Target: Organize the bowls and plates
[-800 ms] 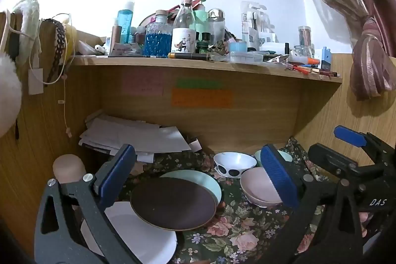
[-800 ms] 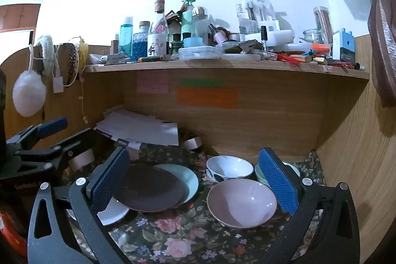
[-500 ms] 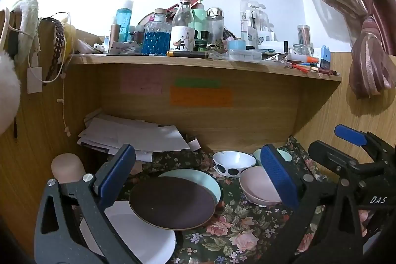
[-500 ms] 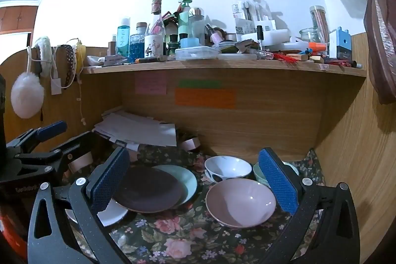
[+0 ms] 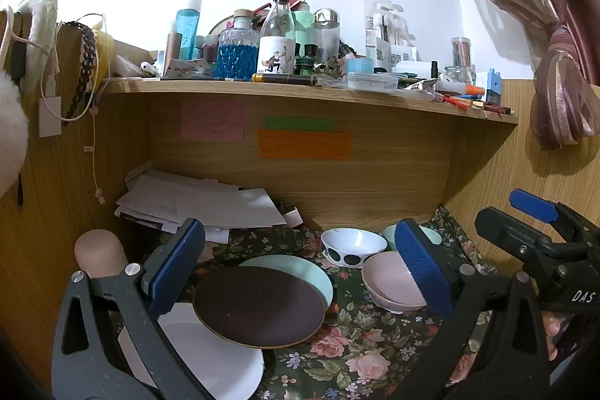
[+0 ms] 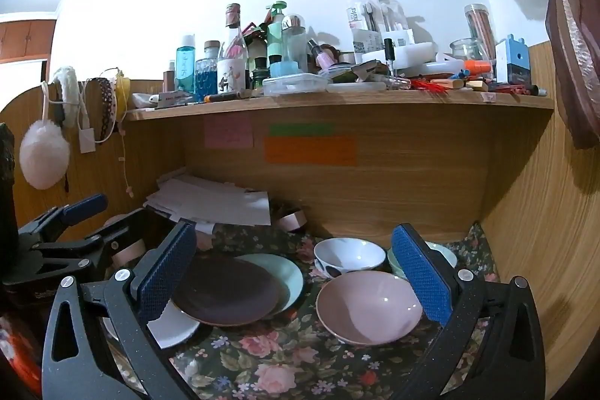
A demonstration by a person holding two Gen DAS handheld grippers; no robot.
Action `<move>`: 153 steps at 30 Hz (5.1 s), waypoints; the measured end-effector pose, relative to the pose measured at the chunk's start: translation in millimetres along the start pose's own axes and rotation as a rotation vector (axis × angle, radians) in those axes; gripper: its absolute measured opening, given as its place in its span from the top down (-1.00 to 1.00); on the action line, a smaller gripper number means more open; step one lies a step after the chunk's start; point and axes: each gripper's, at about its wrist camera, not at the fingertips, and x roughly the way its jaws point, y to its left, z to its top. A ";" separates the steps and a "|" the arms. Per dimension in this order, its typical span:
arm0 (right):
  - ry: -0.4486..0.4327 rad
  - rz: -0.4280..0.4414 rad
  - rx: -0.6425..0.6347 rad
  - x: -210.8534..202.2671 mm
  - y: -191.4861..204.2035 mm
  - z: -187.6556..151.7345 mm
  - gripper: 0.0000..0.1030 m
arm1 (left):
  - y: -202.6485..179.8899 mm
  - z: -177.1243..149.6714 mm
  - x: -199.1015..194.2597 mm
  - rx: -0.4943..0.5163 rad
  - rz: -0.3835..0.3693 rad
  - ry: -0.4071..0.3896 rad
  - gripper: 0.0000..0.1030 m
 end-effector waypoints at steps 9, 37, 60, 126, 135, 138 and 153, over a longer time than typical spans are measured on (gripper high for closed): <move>-0.004 -0.012 -0.005 0.1 0.5 -0.7 -1.00 | 1.9 -1.3 1.1 -0.006 0.002 -0.008 -0.99; -0.007 -0.016 -0.013 0.8 0.7 -4.3 -1.00 | -2.1 0.0 -0.1 -0.002 -0.004 -0.003 -0.99; -0.008 0.014 0.009 4.1 0.1 -2.7 -1.00 | 0.6 -2.1 6.3 0.000 -0.002 0.008 -0.99; 0.821 0.213 0.000 293.7 17.9 -110.3 0.44 | 135.8 -113.2 163.4 -0.145 0.028 0.696 0.28; 0.821 0.251 0.003 284.1 15.3 -109.1 0.48 | 136.9 -115.7 160.6 -0.158 0.021 0.707 0.37; 0.813 0.262 -0.007 276.6 20.1 -108.9 0.48 | 138.1 -115.9 158.4 -0.156 0.030 0.705 0.42; 0.829 0.360 0.037 277.4 32.3 -114.8 0.40 | 152.1 -119.3 154.2 -0.176 0.023 0.707 0.42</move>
